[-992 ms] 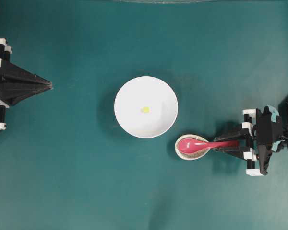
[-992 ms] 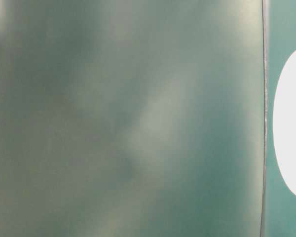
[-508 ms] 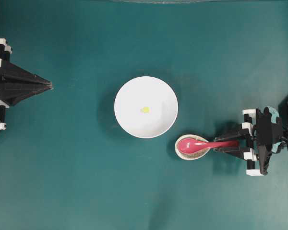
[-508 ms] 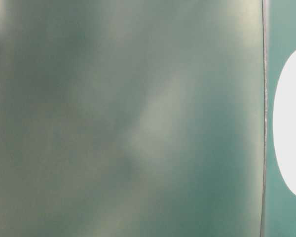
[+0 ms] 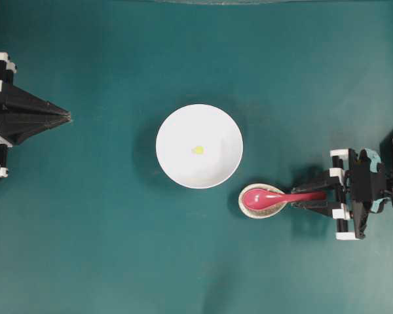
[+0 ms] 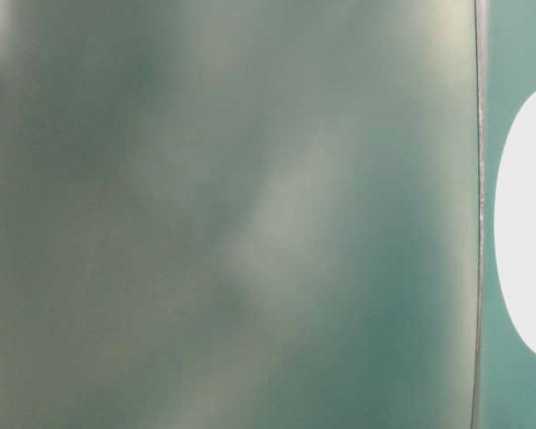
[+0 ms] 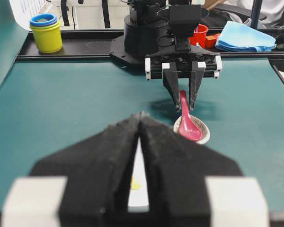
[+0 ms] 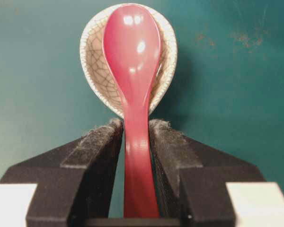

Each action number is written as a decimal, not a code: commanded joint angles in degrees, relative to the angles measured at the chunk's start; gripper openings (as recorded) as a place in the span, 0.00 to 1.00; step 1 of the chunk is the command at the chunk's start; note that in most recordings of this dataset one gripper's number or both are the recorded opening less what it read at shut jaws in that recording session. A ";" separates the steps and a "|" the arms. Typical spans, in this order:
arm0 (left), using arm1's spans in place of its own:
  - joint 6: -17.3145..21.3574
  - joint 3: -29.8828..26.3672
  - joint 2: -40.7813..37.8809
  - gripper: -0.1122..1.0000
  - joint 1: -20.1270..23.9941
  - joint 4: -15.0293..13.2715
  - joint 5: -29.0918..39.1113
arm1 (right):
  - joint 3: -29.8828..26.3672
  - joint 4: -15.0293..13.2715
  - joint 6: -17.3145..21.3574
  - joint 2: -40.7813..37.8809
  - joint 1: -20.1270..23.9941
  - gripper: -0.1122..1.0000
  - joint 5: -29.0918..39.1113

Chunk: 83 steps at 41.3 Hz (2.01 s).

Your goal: Scoop the yellow hexagonal prism block from the bowl with a spoon using the right arm.

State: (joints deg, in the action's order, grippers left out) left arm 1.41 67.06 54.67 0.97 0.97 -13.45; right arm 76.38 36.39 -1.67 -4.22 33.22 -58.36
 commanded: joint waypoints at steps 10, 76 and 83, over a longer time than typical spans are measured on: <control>-0.09 -1.67 -0.53 0.17 0.09 0.09 -0.35 | -0.44 -0.18 -0.26 1.14 -0.09 0.44 -0.62; -0.09 -1.67 -0.53 0.17 0.09 0.09 -0.26 | -0.44 0.00 -0.35 1.14 -0.09 0.32 -1.76; -0.09 -1.67 -0.44 0.17 0.09 0.00 -0.35 | 0.00 -0.09 -0.35 3.78 -0.44 0.32 -1.85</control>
State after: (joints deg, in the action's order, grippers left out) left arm 1.41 67.06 54.67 0.97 0.97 -13.45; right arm 76.46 36.30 -1.93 -3.08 33.05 -59.50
